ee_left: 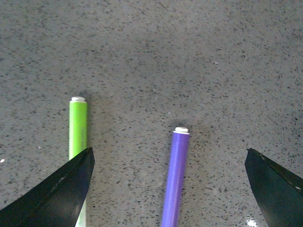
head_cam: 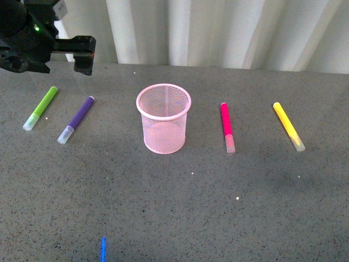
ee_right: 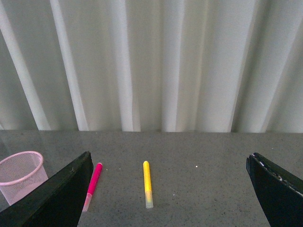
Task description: Insert purple and pink pens into pink cup
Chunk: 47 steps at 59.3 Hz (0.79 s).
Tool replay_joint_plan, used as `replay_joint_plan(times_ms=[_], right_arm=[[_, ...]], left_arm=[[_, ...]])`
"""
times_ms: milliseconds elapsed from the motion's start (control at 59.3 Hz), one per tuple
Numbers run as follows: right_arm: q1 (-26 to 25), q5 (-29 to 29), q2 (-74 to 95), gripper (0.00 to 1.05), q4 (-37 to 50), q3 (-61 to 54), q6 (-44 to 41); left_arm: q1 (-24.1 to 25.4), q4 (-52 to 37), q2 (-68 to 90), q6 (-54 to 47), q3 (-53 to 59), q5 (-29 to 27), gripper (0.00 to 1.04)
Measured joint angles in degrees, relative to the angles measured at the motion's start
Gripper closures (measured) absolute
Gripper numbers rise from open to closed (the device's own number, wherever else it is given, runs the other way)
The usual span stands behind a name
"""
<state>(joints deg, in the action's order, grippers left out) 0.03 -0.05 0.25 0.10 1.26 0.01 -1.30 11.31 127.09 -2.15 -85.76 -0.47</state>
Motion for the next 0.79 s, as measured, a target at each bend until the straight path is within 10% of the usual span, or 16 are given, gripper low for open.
replay_joint_plan(times_ms=[792], right_arm=[[0.0, 0.0, 0.0, 0.07, 0.0, 0.0, 0.0]], left_arm=[[-2.58, -2.05, 8.81, -3.1, 0.7, -0.9, 0.07]])
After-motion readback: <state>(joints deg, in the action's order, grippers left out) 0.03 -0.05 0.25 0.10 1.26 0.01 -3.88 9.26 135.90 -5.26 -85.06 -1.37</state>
